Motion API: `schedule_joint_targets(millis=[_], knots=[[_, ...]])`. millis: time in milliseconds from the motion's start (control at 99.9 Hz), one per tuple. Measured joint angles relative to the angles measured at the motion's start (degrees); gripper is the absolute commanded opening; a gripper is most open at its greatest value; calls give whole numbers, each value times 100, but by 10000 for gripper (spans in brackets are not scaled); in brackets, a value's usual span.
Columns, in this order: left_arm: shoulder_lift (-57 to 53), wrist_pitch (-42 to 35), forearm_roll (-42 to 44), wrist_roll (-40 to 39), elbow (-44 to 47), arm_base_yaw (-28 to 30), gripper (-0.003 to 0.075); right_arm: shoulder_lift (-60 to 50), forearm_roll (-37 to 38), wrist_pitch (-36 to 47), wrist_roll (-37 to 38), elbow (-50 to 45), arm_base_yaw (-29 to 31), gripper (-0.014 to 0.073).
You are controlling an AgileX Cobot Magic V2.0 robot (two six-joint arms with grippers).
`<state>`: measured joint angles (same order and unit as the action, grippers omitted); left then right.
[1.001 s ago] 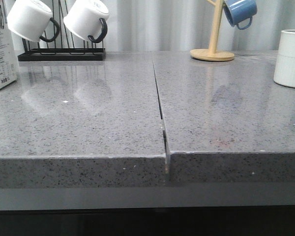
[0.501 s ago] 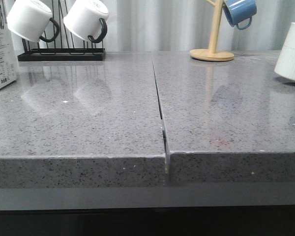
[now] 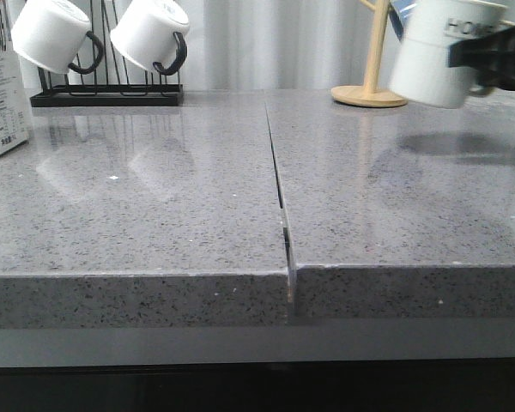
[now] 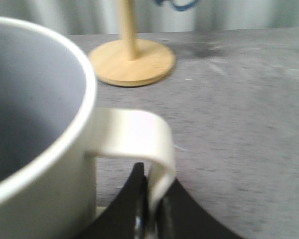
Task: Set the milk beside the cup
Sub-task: 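Lift the mug and carry it toward the table center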
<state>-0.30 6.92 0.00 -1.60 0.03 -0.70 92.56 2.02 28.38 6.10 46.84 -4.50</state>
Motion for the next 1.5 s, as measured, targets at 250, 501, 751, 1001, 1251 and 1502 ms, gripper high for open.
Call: schedule_joint_targets(millis=[250,501,751,1001,1251,1502], knots=[[0,0,0,0,0,0,-21,-7,-202,-34,0,0,-938,-67],[0,0,0,0,0,0,-21,270,-317,-12,0,198,-1375,-67],[0,0,0,0,0,0,-21,727,-326,-7,0,563,-1661,-67],[0,0,0,0,0,0,-21,888,-330,-18,0,574,-1680,-67],[0,0,0,0,0,0,-21,945,-330,-121,0,574,-1683,48],[0,0,0,0,0,0,-21,945,-330,-135,0,597,-1683,172]])
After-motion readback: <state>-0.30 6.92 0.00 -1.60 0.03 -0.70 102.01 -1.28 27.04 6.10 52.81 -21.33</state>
